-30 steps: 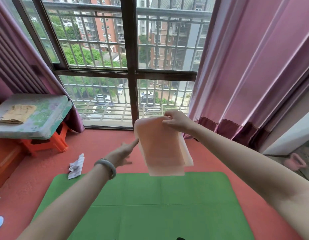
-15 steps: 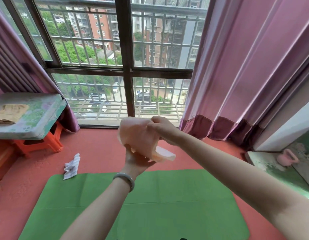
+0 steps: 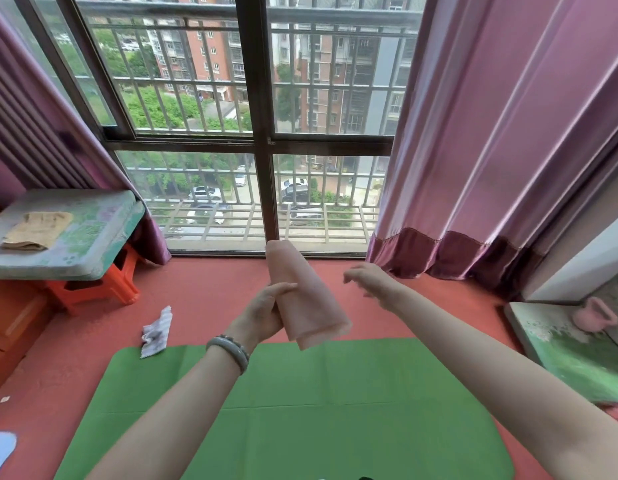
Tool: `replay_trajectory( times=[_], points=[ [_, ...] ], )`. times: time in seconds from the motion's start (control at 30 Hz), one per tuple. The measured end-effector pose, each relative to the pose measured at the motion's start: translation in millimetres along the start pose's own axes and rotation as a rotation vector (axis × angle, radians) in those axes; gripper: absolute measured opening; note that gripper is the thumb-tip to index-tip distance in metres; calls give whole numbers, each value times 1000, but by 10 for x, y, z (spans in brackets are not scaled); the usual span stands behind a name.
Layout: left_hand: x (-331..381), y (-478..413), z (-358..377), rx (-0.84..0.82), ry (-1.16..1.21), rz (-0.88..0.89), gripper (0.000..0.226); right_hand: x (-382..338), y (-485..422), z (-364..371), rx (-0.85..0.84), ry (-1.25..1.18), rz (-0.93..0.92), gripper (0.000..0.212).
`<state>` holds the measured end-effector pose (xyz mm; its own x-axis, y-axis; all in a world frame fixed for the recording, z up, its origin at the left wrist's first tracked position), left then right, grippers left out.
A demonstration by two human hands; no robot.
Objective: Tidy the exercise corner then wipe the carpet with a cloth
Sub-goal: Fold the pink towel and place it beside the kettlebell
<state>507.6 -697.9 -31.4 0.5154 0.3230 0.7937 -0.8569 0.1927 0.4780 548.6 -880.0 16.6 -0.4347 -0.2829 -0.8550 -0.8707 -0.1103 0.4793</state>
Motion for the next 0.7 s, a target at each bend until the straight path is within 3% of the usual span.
replay_trajectory(
  times=[0.07,0.17,0.27,0.37,0.53,0.63,0.7],
  points=[
    [11,3,15,-11,-80,-12,34,-36,26,61,-97,-140,-52,24],
    [10,30,124,-74,-153,-18,47,94,85,249,-351,-206,56,52],
    [21,51,285,-147,-208,4,53,198,117,343,-468,-278,63,52],
    [59,50,434,-122,-331,74,50,246,119,256,-337,-365,-5,46],
    [71,-25,660,134,-728,261,34,424,81,-18,-126,-473,-28,48],
    [5,-105,664,219,-886,289,62,480,135,-222,-107,-530,-48,46],
    [-112,-158,716,123,-841,188,68,521,214,-344,-123,-589,-48,47]
  ],
)
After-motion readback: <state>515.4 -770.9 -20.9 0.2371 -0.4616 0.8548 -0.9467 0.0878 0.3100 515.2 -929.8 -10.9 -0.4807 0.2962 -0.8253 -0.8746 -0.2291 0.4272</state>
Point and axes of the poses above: each hand's wrist, its own y-axis away from the middle knuckle, its own z-axis out of the palm, x = y × z, the point moved 6 cm from there along -y, towards the middle knuckle, and after that the axes turned 11 degrees about -y, right-handed, at the moved point
